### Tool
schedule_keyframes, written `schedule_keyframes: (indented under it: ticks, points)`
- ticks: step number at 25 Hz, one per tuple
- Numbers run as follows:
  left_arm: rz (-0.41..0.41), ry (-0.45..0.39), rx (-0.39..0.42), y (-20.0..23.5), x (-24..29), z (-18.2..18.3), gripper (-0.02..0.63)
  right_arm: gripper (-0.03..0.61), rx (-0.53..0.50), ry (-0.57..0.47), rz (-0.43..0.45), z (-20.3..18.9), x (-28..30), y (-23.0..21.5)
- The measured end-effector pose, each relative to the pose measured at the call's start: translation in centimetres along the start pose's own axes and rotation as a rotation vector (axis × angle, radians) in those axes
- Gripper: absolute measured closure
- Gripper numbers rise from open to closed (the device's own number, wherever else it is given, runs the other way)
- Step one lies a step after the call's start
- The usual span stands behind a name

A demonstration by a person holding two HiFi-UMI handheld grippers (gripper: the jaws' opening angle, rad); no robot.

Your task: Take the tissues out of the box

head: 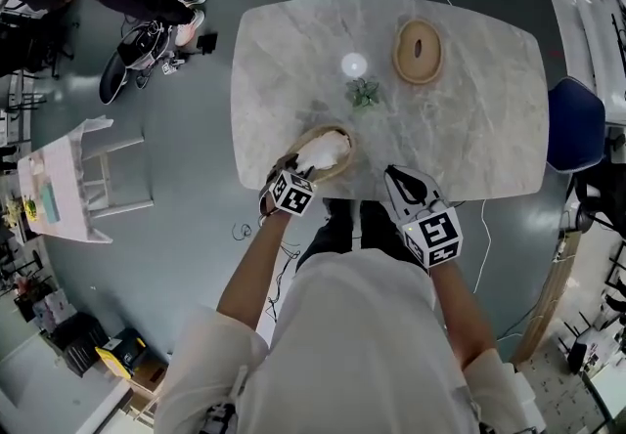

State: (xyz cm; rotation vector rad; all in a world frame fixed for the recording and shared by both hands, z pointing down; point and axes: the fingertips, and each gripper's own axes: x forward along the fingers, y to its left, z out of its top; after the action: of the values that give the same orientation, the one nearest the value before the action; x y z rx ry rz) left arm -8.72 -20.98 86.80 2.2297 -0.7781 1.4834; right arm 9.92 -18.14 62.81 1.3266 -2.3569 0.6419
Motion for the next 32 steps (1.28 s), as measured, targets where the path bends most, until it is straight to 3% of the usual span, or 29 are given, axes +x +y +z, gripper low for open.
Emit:
schedule_keyframes:
  ticks: [6,13,18,27,32]
  points:
    - [0.023,-0.135,-0.124,0.7,-4.7,1.9,0.429,0.538,-0.022,-0.009,0.023,0.9,-0.2,0.5]
    - [0.059,-0.322,-0.216,1.6,-12.7,5.5,0.485,0.538,-0.089,-0.042,0.073,3.9,-0.7,1.3]
    - [0.041,-0.468,-0.365,2.0,-19.2,7.3,0.515,0.538,-0.141,-0.082,0.107,6.7,-1.4,2.3]
    - [0.106,-0.687,-0.453,2.4,-29.2,9.0,0.561,0.538,-0.192,-0.134,0.161,10.6,-3.6,3.7]
    - [0.195,-0.806,-0.477,2.9,-34.2,9.0,0.592,0.538,-0.218,-0.178,0.192,12.8,-4.9,4.5]
